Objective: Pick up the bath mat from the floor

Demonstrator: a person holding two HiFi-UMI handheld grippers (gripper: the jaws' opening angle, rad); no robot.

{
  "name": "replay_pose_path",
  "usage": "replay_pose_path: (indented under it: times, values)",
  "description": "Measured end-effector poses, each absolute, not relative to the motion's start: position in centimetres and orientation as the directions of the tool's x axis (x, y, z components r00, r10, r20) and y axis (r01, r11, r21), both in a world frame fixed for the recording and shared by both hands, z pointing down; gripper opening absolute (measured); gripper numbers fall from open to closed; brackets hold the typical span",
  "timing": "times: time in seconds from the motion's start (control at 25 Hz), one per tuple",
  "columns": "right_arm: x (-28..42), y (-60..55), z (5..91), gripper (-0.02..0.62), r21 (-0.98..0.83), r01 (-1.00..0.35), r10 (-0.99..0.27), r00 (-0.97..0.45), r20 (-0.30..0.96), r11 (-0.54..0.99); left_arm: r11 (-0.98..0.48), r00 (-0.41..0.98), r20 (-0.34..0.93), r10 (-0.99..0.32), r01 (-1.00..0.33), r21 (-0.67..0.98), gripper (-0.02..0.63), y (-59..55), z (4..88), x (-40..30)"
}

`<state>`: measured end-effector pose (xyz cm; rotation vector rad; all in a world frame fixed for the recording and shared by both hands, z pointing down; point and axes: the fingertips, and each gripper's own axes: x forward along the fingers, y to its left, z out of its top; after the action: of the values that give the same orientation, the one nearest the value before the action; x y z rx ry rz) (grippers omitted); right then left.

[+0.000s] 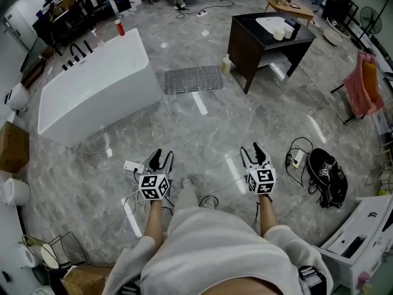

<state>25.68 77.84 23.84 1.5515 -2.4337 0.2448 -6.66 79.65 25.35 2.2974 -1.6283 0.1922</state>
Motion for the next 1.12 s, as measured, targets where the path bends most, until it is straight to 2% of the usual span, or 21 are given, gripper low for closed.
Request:
replay_pose_path:
  times: [0.48, 1.12]
  values:
    - [25.8, 71.7, 24.6, 0.195, 0.013, -0.911, -0.869, -0.389, 0.306, 0.412, -0.31, 0.353, 0.294, -0.888, -0.933, 0.185, 0.204, 73.2, 26.5, -6.7]
    - [22.4, 54.9, 25.1, 0.195, 0.026, -0.935, -0.879, -0.322, 0.353, 0.353, -0.324, 0.391, 0.284, -0.875, -0.911, 0.255, 0.204, 54.8, 27.3, -10.7]
